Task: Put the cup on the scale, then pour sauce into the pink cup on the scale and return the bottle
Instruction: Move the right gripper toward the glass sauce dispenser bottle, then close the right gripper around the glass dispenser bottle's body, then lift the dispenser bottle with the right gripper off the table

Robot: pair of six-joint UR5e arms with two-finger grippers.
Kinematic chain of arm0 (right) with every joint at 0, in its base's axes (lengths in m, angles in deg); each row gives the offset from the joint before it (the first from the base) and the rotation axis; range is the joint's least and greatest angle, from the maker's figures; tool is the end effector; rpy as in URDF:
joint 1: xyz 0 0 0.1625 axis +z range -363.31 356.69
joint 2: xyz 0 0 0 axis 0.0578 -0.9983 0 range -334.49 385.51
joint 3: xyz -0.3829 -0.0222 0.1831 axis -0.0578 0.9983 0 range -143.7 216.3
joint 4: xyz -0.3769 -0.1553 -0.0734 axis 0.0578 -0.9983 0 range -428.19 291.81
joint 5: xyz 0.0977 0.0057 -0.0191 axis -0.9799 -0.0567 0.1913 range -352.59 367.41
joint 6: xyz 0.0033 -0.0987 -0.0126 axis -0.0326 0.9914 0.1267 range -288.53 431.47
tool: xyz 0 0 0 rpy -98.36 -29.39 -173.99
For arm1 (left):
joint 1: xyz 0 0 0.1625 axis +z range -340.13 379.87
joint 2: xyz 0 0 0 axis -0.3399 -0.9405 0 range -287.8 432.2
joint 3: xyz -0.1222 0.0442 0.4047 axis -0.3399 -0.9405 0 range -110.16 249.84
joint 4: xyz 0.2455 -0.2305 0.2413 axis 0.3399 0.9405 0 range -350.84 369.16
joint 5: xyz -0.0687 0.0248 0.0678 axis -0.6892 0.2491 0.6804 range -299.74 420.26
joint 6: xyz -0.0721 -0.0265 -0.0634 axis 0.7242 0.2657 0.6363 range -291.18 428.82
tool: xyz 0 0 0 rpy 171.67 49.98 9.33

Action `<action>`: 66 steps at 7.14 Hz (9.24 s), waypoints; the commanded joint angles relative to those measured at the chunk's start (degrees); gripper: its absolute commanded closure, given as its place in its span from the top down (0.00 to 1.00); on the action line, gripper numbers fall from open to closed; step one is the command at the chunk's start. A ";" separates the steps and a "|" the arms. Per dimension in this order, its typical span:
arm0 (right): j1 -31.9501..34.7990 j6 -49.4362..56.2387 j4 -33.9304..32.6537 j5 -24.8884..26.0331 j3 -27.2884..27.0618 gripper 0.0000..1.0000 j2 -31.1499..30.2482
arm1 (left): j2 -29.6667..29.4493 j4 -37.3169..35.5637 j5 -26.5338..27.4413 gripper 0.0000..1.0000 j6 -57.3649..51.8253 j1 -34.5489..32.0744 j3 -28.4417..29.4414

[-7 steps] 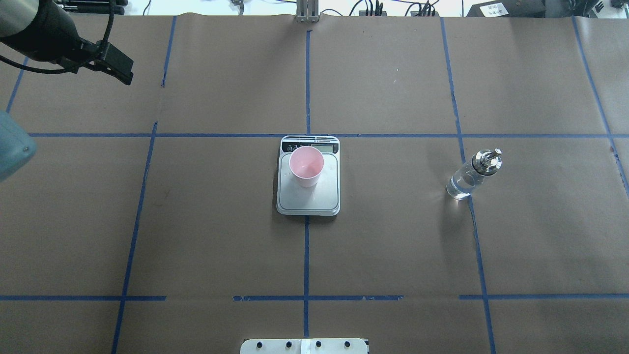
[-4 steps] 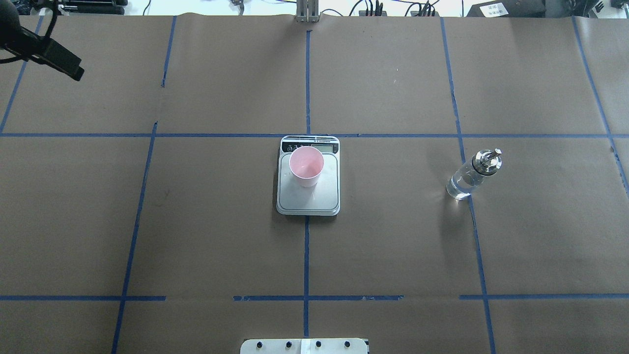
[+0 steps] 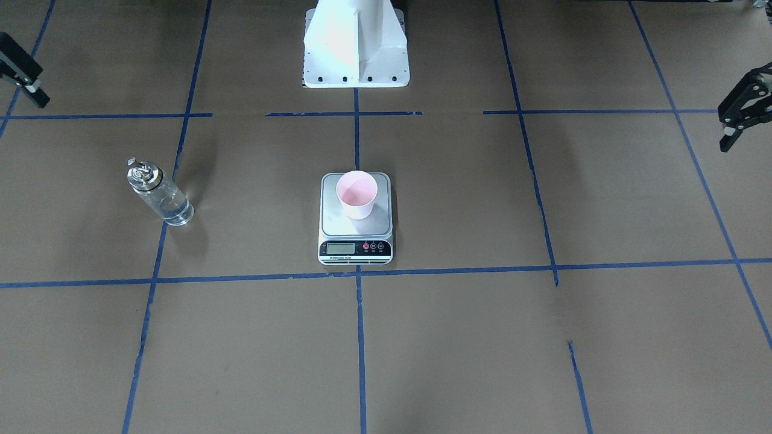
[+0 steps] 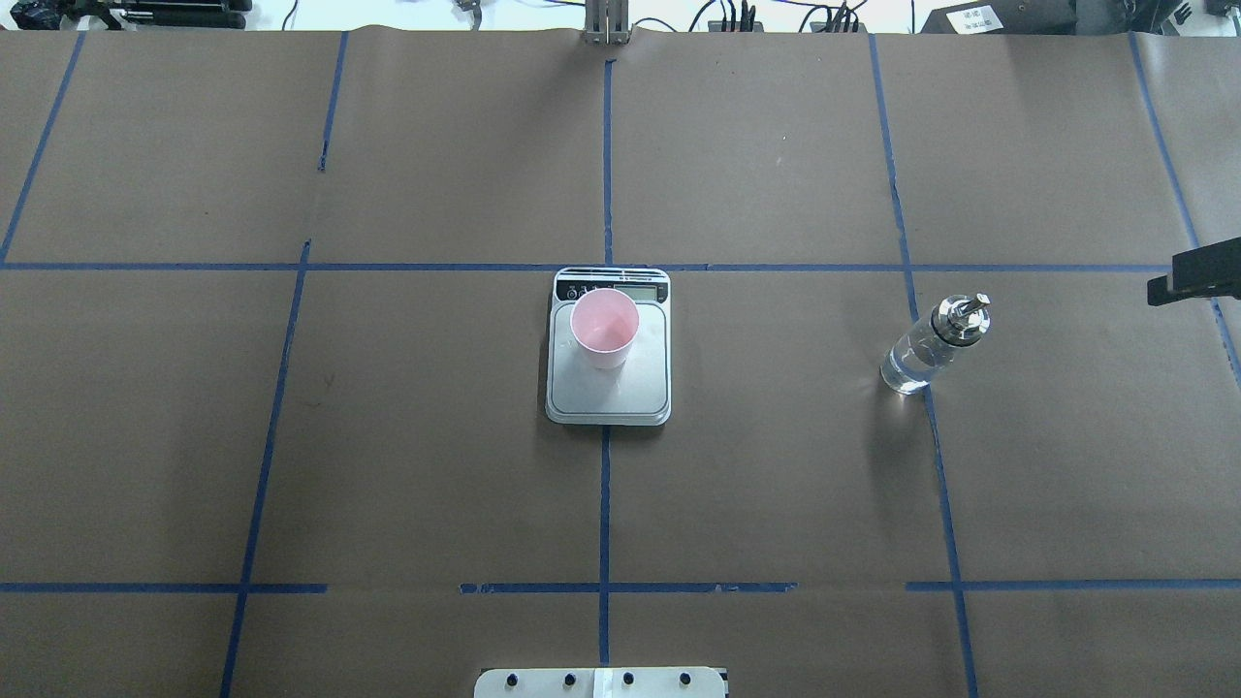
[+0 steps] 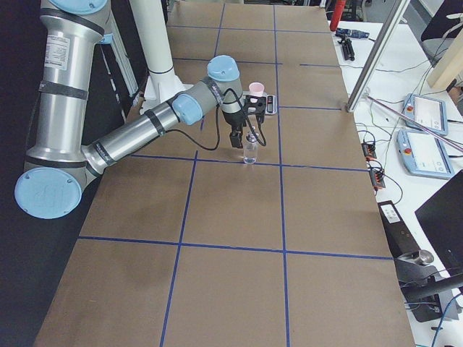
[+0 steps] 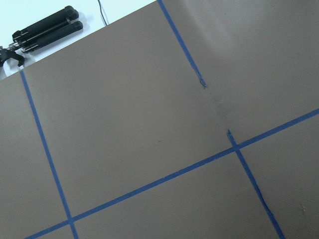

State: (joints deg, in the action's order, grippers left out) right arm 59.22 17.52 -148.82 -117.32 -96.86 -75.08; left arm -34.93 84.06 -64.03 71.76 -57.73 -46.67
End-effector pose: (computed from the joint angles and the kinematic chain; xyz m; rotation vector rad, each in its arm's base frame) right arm -0.1079 -0.3736 0.3634 0.1600 -0.9007 0.2079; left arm 0.0396 -0.5400 0.3228 0.4016 0.6471 0.3060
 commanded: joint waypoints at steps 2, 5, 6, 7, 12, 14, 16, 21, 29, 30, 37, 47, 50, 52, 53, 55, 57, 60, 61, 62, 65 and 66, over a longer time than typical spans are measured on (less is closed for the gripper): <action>-16.88 -15.27 4.07 17.21 -6.40 1.00 -2.85 | 0.96 2.17 0.19 1.00 -1.09 -1.42 1.72; -33.13 -23.72 4.08 37.66 -8.61 1.00 -3.12 | 4.30 2.35 0.37 1.00 -1.18 -1.33 4.18; -35.61 -23.83 4.25 41.47 -8.53 1.00 -3.12 | 4.30 2.35 0.37 1.00 -1.18 -1.33 4.10; -37.64 -23.57 6.17 46.12 -8.44 1.00 -3.47 | 4.30 2.44 0.37 1.00 -1.18 -1.42 4.01; -51.79 -22.00 35.89 74.15 10.13 1.00 -10.40 | 4.30 2.44 0.11 1.00 -1.18 -1.42 3.48; -54.53 -22.60 38.17 79.81 12.92 1.00 -9.80 | 4.39 2.44 0.02 1.00 -1.18 -1.42 3.48; -55.59 -22.86 38.35 85.95 15.55 1.00 -9.53 | 4.30 2.53 -0.07 1.00 -1.18 -1.42 3.48; -57.43 -21.73 49.20 90.27 25.46 1.00 -2.77 | 4.30 2.53 -0.07 1.00 -1.18 -1.24 4.10; -57.61 -14.34 48.99 98.19 30.31 1.00 2.05 | 4.30 2.53 -0.07 1.00 -1.18 -1.24 4.27; -57.61 -14.34 48.99 98.28 30.58 1.00 2.07 | 4.30 2.53 0.02 1.00 -1.18 -1.24 4.36; -56.21 -12.76 49.43 98.72 32.42 1.00 2.07 | 4.21 2.35 0.28 1.00 -1.09 -1.24 4.19; -49.89 -10.74 49.69 94.34 37.27 1.00 7.08 | 5.18 2.44 0.46 1.00 -1.18 -1.24 3.48; -49.61 -10.74 49.60 93.71 37.61 1.00 8.39 | 5.18 2.35 0.46 1.00 -1.18 -1.24 3.48; -49.61 -10.65 49.52 93.71 37.97 1.00 9.44 | 5.18 2.35 0.46 1.00 -1.18 -1.24 3.48; -49.44 -10.56 49.52 93.71 38.40 1.00 9.45 | 5.18 2.35 0.46 1.00 -1.18 -1.24 3.40; -49.00 -9.69 49.52 93.54 38.93 1.00 10.85 | 5.18 2.26 0.46 1.00 -1.18 -1.24 3.13; -48.30 -9.68 49.60 93.10 39.20 1.00 10.86 | 5.18 2.09 0.54 1.00 -1.18 -1.24 2.87; -47.51 -9.68 49.60 92.22 39.55 1.00 10.86 | 5.01 1.91 0.54 1.00 -1.09 -1.07 2.34; -47.42 -9.77 49.60 92.22 39.55 0.99 11.03 | 5.00 1.91 0.54 1.00 -1.09 -1.07 2.34; -47.33 -9.77 49.69 92.13 39.55 0.52 11.64 | 5.00 1.91 0.54 1.00 -1.09 -1.07 2.34; -46.98 -8.90 51.61 90.91 39.38 0.00 11.65 | 5.01 1.91 0.54 1.00 -1.09 -1.07 2.34; -45.58 -3.93 53.28 88.90 36.68 0.00 11.65 | 5.00 1.91 0.54 1.00 -1.09 -1.07 2.43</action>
State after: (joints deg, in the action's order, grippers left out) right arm 12.51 9.54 -97.36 -26.61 -57.90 -63.47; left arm -29.89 85.97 -63.49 70.67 -58.79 -44.28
